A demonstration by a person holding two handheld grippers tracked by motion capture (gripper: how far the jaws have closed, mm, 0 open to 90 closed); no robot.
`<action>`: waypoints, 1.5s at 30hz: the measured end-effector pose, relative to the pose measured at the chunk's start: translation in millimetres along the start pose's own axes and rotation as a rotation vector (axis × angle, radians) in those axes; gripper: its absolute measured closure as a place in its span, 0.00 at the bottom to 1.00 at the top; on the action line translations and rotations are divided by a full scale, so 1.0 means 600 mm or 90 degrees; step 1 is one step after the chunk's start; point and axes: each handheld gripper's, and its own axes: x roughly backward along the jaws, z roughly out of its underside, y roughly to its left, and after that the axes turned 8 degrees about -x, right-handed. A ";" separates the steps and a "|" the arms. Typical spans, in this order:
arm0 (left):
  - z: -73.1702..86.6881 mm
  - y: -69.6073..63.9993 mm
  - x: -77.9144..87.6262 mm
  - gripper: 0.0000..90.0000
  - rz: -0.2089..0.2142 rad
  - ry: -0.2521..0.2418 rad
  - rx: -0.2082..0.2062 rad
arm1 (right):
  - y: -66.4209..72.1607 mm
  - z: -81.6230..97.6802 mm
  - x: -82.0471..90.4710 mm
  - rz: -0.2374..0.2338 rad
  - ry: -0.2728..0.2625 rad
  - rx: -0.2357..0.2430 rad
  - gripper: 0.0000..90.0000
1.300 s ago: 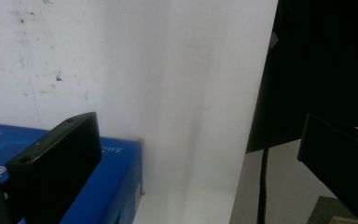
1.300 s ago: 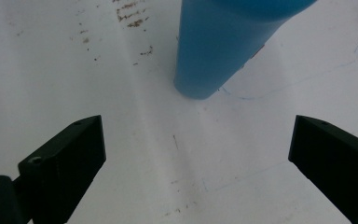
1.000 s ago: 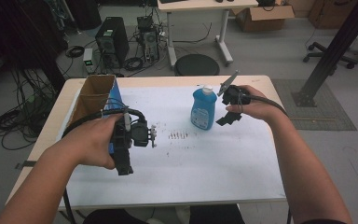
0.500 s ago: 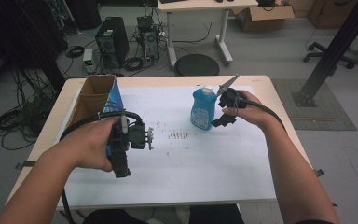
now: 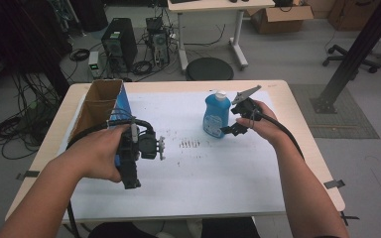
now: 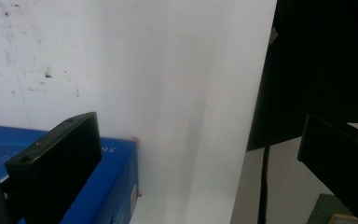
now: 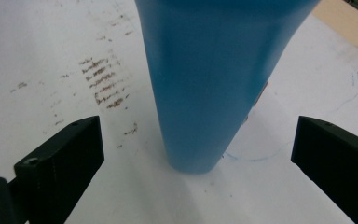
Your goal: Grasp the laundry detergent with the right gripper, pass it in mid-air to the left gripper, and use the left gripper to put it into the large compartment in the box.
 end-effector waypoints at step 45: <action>-0.007 0.000 -0.013 0.00 0.012 0.005 0.001 | 0.010 0.019 -0.058 0.034 -0.183 -0.061 0.01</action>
